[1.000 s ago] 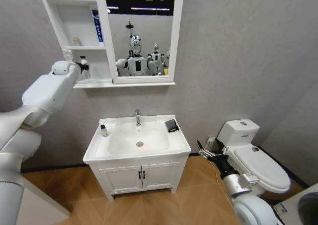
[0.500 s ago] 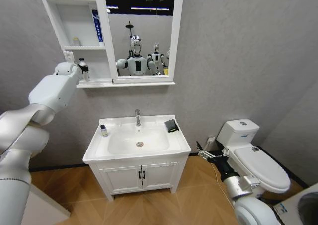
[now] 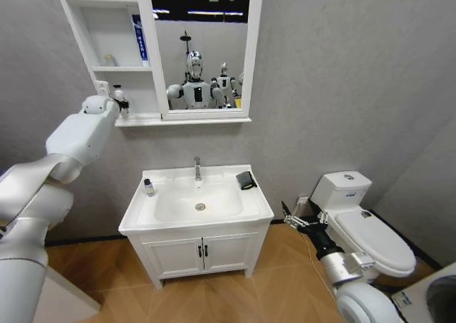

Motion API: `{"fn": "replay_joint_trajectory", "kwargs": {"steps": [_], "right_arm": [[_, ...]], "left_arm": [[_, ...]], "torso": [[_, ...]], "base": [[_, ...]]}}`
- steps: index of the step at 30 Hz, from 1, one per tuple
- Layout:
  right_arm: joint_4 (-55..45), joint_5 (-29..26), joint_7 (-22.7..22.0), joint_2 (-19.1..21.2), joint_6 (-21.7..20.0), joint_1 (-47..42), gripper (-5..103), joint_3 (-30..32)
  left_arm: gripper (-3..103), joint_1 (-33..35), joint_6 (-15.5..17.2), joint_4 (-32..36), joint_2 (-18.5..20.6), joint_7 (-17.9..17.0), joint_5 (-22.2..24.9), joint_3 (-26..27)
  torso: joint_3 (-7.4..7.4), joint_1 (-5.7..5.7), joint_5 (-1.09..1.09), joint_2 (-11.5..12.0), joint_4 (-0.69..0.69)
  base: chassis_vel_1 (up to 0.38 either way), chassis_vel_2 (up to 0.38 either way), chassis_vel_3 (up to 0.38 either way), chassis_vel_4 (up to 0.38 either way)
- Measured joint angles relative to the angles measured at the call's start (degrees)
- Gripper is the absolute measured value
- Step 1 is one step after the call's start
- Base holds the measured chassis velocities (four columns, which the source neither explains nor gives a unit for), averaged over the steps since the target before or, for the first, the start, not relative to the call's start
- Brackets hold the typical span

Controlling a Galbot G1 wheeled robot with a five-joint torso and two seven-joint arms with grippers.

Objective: Move facial cleanser and shampoo from washbasin to cabinet, then wipe washbasin with towel.

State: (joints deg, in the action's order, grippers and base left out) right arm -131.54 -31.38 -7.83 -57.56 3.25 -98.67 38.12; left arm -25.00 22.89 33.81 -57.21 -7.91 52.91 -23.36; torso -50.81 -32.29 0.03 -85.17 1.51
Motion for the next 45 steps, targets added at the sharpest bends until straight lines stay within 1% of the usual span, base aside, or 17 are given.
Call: {"fn": "replay_joint_trajectory", "kwargs": {"steps": [9, 11, 14, 16, 18, 19, 20, 22, 23, 25, 27, 30, 34, 36, 40, 43, 45], "right_arm": [[-0.46, -0.38, -0.08, 0.12, -0.02, -0.11, 100, -0.02], [-0.64, -0.39, -0.15, 0.14, -0.05, -0.26, 100, 0.02], [-0.81, -0.39, -0.18, 0.13, -0.07, -0.39, 100, 0.11], [-1.05, -0.38, -0.20, 0.13, -0.08, -0.61, 100, 0.33], [-1.09, -0.38, -0.22, 0.14, -0.08, -0.72, 100, 0.39], [-1.12, -0.38, -0.22, 0.17, -0.09, -0.75, 100, 0.39], [-1.12, -0.38, -0.22, 0.17, -0.09, -0.75, 100, 0.39], [-1.27, -0.38, -0.23, 0.20, -0.32, -0.68, 100, -0.02], [-1.27, -0.38, -0.23, 0.20, -0.32, -0.68, 100, -0.02], [-1.31, -0.38, -0.23, 0.26, -0.45, -0.61, 100, -0.44], [-1.27, -0.36, -0.21, 0.21, -0.45, -0.66, 100, -0.53], [-0.71, 0.11, -0.24, -0.78, 0.48, -1.42, 100, -0.48], [-0.97, 1.33, -0.46, -2.94, 1.69, -3.47, 100, 0.53], [-1.46, 2.32, -0.83, -4.96, 2.41, -4.81, 100, 1.04], [-1.93, 4.01, -1.25, -8.23, 2.54, -6.62, 100, 1.62], [-2.10, 4.24, -1.83, -9.17, 2.02, -7.04, 100, 1.82], [-2.04, 4.21, -1.97, -9.08, 1.64, -7.01, 100, 1.89]], "left_arm": [[89, 1.91, 2.52, 6.49, 3.53, -2.11, 1.54, 0.04], [98, 3.85, 4.74, 12.70, 7.18, -3.64, 4.33, 0.03], [100, 5.66, 6.46, 18.34, 10.78, -3.68, 6.11, 0.05], [100, 9.60, 8.82, 29.29, 18.25, -1.79, 8.00, 0.33], [100, 11.55, 9.47, 33.34, 20.83, -1.33, 8.58, 1.11], [100, 14.72, 10.47, 39.28, 24.12, -0.92, 9.78, 3.22], [100, 14.72, 10.47, 39.28, 24.12, -0.92, 9.78, 3.22], [100, 22.63, 11.22, 49.24, 29.64, -0.97, 11.58, 10.37], [100, 22.63, 11.22, 49.24, 29.64, -0.97, 11.58, 10.37], [100, 34.32, 11.47, 56.86, 34.88, -0.30, 12.57, 20.24], [100, 38.54, 11.43, 59.14, 36.59, 0.76, 12.65, 23.24], [100, 50.12, 7.15, 66.12, 41.26, 2.69, 11.67, 28.45], [100, 53.06, 4.10, 68.92, 40.99, 2.72, 10.74, 29.03], [100, 55.43, 2.30, 71.67, 39.68, 2.28, 10.84, 29.63], [100, 59.93, 0.34, 74.17, 37.71, 1.35, 9.30, 31.83], [100, 68.00, -1.30, 75.84, 35.68, 0.61, 7.18, 39.97], [100, 77.84, -2.25, 77.24, 33.49, 0.56, 5.43, 48.23]], "torso": [[-0.01, 0.01, -0.04, 0.00, 0.00], [0.00, 0.00, -0.04, 0.00, 0.01], [0.00, 0.00, -0.02, 0.01, 0.02], [0.00, 0.01, -0.04, 0.00, -0.02], [0.00, 0.01, -0.04, 0.00, -0.03], [0.01, 0.02, -0.07, 0.00, -0.03], [0.01, 0.02, -0.07, 0.00, -0.03], [0.01, 0.02, -0.01, -0.01, 0.00], [0.01, 0.02, -0.01, -0.01, 0.00], [0.01, 0.02, -0.04, 0.00, -0.01], [0.01, 0.02, -0.05, 0.00, -0.02], [0.01, 0.02, -0.04, 0.00, -0.05], [0.01, 0.02, -0.03, 0.00, -0.03], [0.00, 0.02, -0.03, -0.01, 0.08], [0.00, 0.01, -0.02, 0.00, 0.05], [0.00, 0.00, -0.01, 0.00, 0.03], [0.00, 0.01, -0.02, 0.00, 0.00]], "base": [[0.000, 0.000, 0.000, 0.000], [0.000, 0.000, 0.000, 0.000], [0.000, 0.000, 0.000, 0.000], [0.000, 0.000, 0.000, 0.000], [0.000, 0.000, 0.000, 0.000], [0.000, 0.000, 0.000, 0.000], [0.000, 0.000, 0.000, 0.000], [0.000, 0.000, 0.000, 0.000], [0.000, 0.000, 0.000, 0.000], [0.000, 0.000, 0.000, 0.000], [0.000, 0.000, 0.000, 0.000], [0.000, 0.000, 0.000, 0.000], [0.000, 0.000, 0.000, 0.000], [0.000, 0.000, 0.000, 0.000], [0.000, 0.000, 0.000, 0.000], [0.000, 0.000, 0.000, 0.000], [0.000, 0.000, 0.000, 0.000]]}}
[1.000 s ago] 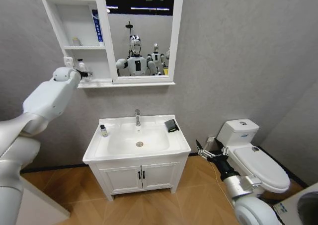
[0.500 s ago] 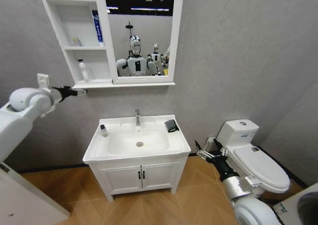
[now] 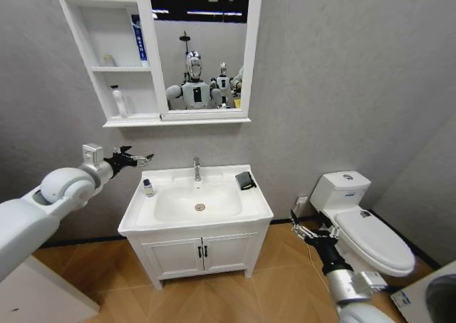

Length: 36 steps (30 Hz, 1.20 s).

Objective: Move facial cleanser and shampoo from washbasin to cabinet, then wipe washbasin with towel.

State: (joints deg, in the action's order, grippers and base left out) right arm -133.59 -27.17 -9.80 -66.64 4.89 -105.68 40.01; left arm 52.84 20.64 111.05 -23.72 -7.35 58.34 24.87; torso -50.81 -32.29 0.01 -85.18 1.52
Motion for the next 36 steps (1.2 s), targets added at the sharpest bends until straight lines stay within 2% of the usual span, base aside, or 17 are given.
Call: {"fn": "replay_joint_trajectory", "kwargs": {"steps": [1, 2, 3, 4, 7, 8, 10, 11, 13, 14, 16, 17, 20, 21, 23, 32, 36], "right_arm": [[0.11, -0.16, -0.05, 0.26, -0.43, 0.17, 100, 0.04], [0.11, -0.16, -0.05, 0.26, -0.43, 0.17, 100, 0.04], [0.17, -0.43, -0.11, 0.66, -0.91, 0.50, 100, 0.07], [0.17, -0.43, -0.11, 0.66, -0.91, 0.50, 100, 0.07], [0.66, -2.07, -0.57, 2.36, -2.13, 2.04, 100, 0.26], [0.66, -2.07, -0.57, 2.36, -2.13, 2.04, 100, 0.26], [1.13, -3.15, -0.53, 3.44, -2.57, 2.93, 100, 0.59], [1.13, -3.15, -0.53, 3.44, -2.57, 2.93, 100, 0.59], [1.71, -3.45, -0.64, 3.86, -2.76, 3.48, 100, 0.57], [1.71, -3.45, -0.64, 3.86, -2.76, 3.48, 100, 0.57], [2.22, -3.51, -0.65, 4.02, -2.84, 3.92, 100, 0.26], [2.22, -3.51, -0.65, 4.02, -2.84, 3.92, 100, 0.26], [2.63, -3.49, -0.64, 4.04, -3.03, 4.39, 100, -0.27], [2.63, -3.49, -0.64, 4.04, -3.03, 4.39, 100, -0.27], [2.72, -3.43, -0.65, 3.87, -3.11, 4.47, 100, -0.45], [2.53, -3.06, -0.62, 3.12, -2.80, 3.54, 100, -0.73], [2.47, -3.13, -0.65, 3.26, -1.99, 3.60, 100, -0.55]], "left_arm": [[100, 5.80, -0.48, 0.57, -1.58, 0.25, -1.39, 4.82], [100, 5.80, -0.48, 0.57, -1.58, 0.25, -1.39, 4.82], [100, 11.63, -0.96, 1.18, -3.41, 0.49, -3.00, 10.23], [100, 11.63, -0.96, 1.18, -3.41, 0.49, -3.00, 10.23], [100, 27.06, -2.02, 3.31, -9.22, 1.63, -6.07, 23.47], [100, 27.06, -2.02, 3.31, -9.22, 1.63, -6.07, 23.47], [100, 34.92, -2.86, 5.61, -14.09, 2.79, -8.51, 30.77], [100, 34.92, -2.86, 5.61, -14.09, 2.79, -8.51, 30.77], [100, 40.24, -3.39, 8.33, -19.86, 3.46, -10.11, 36.04], [100, 40.24, -3.39, 8.33, -19.86, 3.46, -10.11, 36.04], [100, 45.14, -3.81, 11.85, -26.74, 3.85, -11.05, 39.92], [100, 45.14, -3.81, 11.85, -26.74, 3.85, -11.05, 39.92], [100, 51.73, -5.09, 16.56, -35.40, 5.49, -13.38, 42.95], [100, 51.73, -5.09, 16.56, -35.40, 5.49, -13.38, 42.95], [100, 54.36, -6.15, 18.23, -38.78, 6.73, -15.20, 43.21], [100, 55.00, -8.27, 20.43, -43.01, 7.61, -21.28, 37.16], [100, 54.38, -8.54, 20.67, -43.25, 7.58, -22.69, 35.91]], "torso": [[-0.01, 0.00, -0.08, 0.00, -0.02], [-0.01, 0.00, -0.08, 0.00, -0.02], [0.00, 0.00, -0.04, 0.00, -0.01], [0.00, 0.00, -0.04, 0.00, -0.01], [0.00, 0.00, -0.04, 0.00, -0.04], [0.00, 0.00, -0.04, 0.00, -0.04], [0.00, 0.00, 0.00, 0.00, -0.03], [0.00, 0.00, 0.00, 0.00, -0.03], [0.00, 0.00, -0.01, 0.00, 0.00], [0.00, 0.00, -0.01, 0.00, 0.00], [0.00, 0.00, 0.00, 0.00, 0.00], [0.00, 0.00, 0.00, 0.00, 0.00], [0.01, 0.01, 0.00, 0.00, -0.02], [0.01, 0.01, 0.00, 0.00, -0.02], [0.01, 0.01, 0.01, 0.00, -0.02], [0.00, 0.00, -0.01, 0.00, 0.00], [0.00, 0.00, -0.01, 0.01, 0.00]], "base": [[0.000, 0.000, 0.000, 0.000], [0.000, 0.000, 0.000, 0.000], [0.000, 0.000, 0.000, 0.000], [0.000, 0.000, 0.000, 0.000], [0.000, 0.000, 0.000, 0.000], [0.000, 0.000, 0.000, 0.000], [0.000, 0.000, 0.000, 0.000], [0.000, 0.000, 0.000, 0.000], [0.000, 0.000, 0.000, 0.000], [0.000, 0.000, 0.000, 0.000], [0.000, 0.000, 0.000, 0.000], [0.000, 0.000, 0.000, 0.000], [0.000, 0.000, 0.000, 0.000], [0.000, 0.000, 0.000, 0.000], [0.000, 0.000, 0.000, 0.000], [0.000, 0.000, 0.000, 0.000], [0.000, 0.000, 0.000, 0.000]]}}
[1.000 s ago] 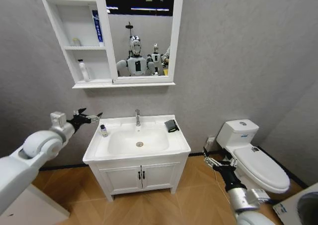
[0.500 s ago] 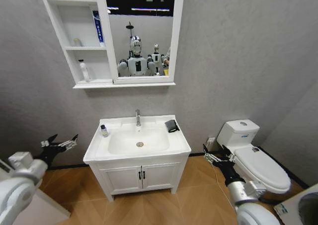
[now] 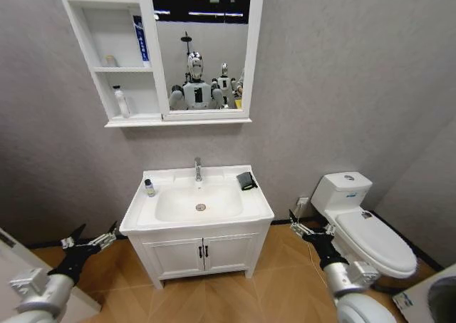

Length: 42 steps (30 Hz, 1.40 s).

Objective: Move facial cleanser and shampoo from washbasin to cabinet, then wipe washbasin with towel.

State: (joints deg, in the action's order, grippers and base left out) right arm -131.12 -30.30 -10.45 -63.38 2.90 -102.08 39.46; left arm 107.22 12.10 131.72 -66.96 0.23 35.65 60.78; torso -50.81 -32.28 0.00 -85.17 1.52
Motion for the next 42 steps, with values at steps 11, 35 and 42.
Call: {"fn": "replay_joint_trajectory", "kwargs": {"steps": [11, 35, 42], "right_arm": [[-0.46, -0.52, 0.01, -1.14, -0.18, -0.62, 100, 0.12], [-1.40, 3.16, 1.16, -2.34, 1.30, -2.95, 100, -1.42], [-1.52, 5.04, 1.92, -3.64, 1.54, -4.52, 100, -1.92]], "left_arm": [[100, -0.32, -0.88, 0.62, -1.50, -0.15, -4.35, -2.71], [100, -10.74, -0.53, -8.63, 6.65, -4.60, -3.94, -12.90], [100, -23.21, -0.11, -19.46, 14.11, -7.21, 0.15, -24.08]], "torso": [[0.00, 0.00, 0.00, 0.00, 0.00], [-0.01, 0.00, -0.04, 0.02, 0.00], [0.01, 0.05, -0.01, -0.02, -0.02]], "base": [[0.000, 0.000, 0.000, 0.000], [-0.101, 0.099, 0.095, -0.097], [0.035, -0.015, -0.021, 0.023]]}}
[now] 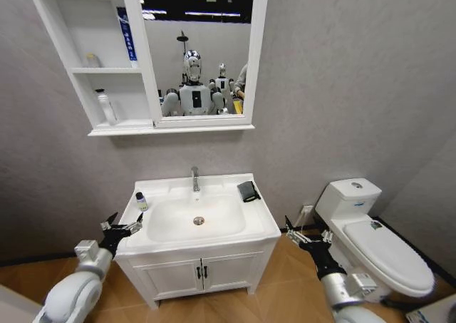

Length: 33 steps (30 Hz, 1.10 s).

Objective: Move facial cleanser and shampoo from washbasin to cabinet, then wipe washbasin with towel.

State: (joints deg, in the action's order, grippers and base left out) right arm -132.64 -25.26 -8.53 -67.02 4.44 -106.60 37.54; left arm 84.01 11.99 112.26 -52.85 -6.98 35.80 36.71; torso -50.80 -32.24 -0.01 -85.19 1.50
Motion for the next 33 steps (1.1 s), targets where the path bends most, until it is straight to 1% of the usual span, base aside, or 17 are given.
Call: {"fn": "replay_joint_trajectory", "kwargs": {"steps": [1, 2, 3, 4, 6, 7, 8, 10, 11, 14, 19, 26, 29, 33], "right_arm": [[0.00, 0.00, 0.00, 0.00, 0.00, 0.00, 100, 0.00], [0.23, 0.05, 0.00, -0.27, 0.00, -0.02, 100, -0.04], [0.52, 0.06, 0.00, -0.44, 0.00, -0.02, 100, -0.05], [0.52, 0.06, 0.00, -0.44, 0.00, -0.02, 100, -0.05], [1.37, 0.07, 0.06, -0.42, 0.01, -0.01, 100, -0.05], [1.37, 0.07, 0.06, -0.42, 0.01, -0.01, 100, -0.05], [2.09, 0.04, 0.07, 0.02, 0.02, 0.23, 100, -0.07], [2.76, -0.40, 0.08, 0.69, -0.11, 0.89, 100, -0.22], [2.76, -0.40, 0.08, 0.69, -0.11, 0.89, 100, -0.22], [3.84, -0.55, 0.09, 0.89, -0.13, 0.99, 100, -0.21], [4.18, -0.68, 0.08, 0.61, -0.13, 1.04, 100, -0.15], [4.37, -1.03, -0.04, 0.58, -0.25, 1.26, 100, 0.09], [4.39, -1.52, -0.11, 0.78, -0.25, 1.37, 100, 0.28], [4.31, -1.78, -0.15, 0.93, -0.27, 1.24, 100, 0.37]], "left_arm": [[100, 0.00, 0.00, 0.00, 0.00, 0.00, 0.00, 0.00], [100, -3.79, 0.00, -3.05, 1.46, -0.43, 0.54, -3.34], [100, -6.99, 0.05, -5.60, 2.31, -0.78, 1.07, -5.62], [100, -6.99, 0.05, -5.60, 2.31, -0.78, 1.07, -5.62], [100, -12.29, 0.32, -10.40, 3.04, -0.77, 2.04, -8.63], [100, -12.29, 0.32, -10.40, 3.04, -0.77, 2.04, -8.63], [100, -14.89, 0.30, -13.57, 2.97, -0.44, 2.05, -9.57], [100, -18.02, 0.21, -17.60, 2.27, -0.50, 2.29, -10.15], [100, -18.02, 0.21, -17.60, 2.27, -0.50, 2.29, -10.15], [100, -21.16, 0.26, -21.82, 0.89, -3.38, 3.01, -10.42], [100, -23.19, 0.19, -24.47, 0.37, -3.60, 3.40, -10.90], [100, -25.91, 0.21, -26.84, -0.36, -3.55, 3.60, -13.63], [100, -27.19, 0.19, -28.87, -1.06, -3.43, 2.82, -14.76], [100, -28.91, -0.05, -31.39, -2.05, -3.79, 2.97, -15.44]], "torso": [[0.00, 0.00, 0.00, 0.00, 0.00], [-0.01, -0.01, 0.00, 0.00, 0.01], [-0.01, -0.03, 0.00, 0.01, 0.01], [-0.01, -0.03, 0.00, 0.01, 0.01], [-0.02, -0.06, 0.01, 0.02, 0.04], [-0.02, -0.06, 0.01, 0.02, 0.04], [-0.02, -0.07, 0.00, 0.02, 0.04], [-0.02, -0.07, 0.02, 0.02, 0.01], [-0.02, -0.07, 0.02, 0.02, 0.01], [-0.02, -0.06, 0.01, 0.02, 0.01], [-0.02, -0.06, 0.01, 0.02, 0.01], [-0.01, -0.06, 0.01, 0.02, 0.01], [-0.01, -0.05, 0.01, 0.02, 0.01], [-0.01, -0.05, 0.01, 0.02, 0.01]], "base": [[0.000, 0.000, 0.000, 0.000], [0.000, 0.000, 0.000, 0.000], [0.000, 0.000, 0.000, 0.000], [0.000, 0.000, 0.000, 0.000], [0.000, 0.000, 0.000, 0.000], [0.000, 0.000, 0.000, 0.000], [0.000, 0.000, 0.000, 0.000], [0.000, 0.000, 0.000, 0.000], [0.000, 0.000, 0.000, 0.000], [0.000, 0.000, 0.000, 0.000], [0.000, 0.000, 0.000, 0.000], [0.000, 0.000, 0.000, 0.000], [0.000, 0.000, 0.000, 0.000], [0.000, 0.000, 0.000, 0.000]]}}
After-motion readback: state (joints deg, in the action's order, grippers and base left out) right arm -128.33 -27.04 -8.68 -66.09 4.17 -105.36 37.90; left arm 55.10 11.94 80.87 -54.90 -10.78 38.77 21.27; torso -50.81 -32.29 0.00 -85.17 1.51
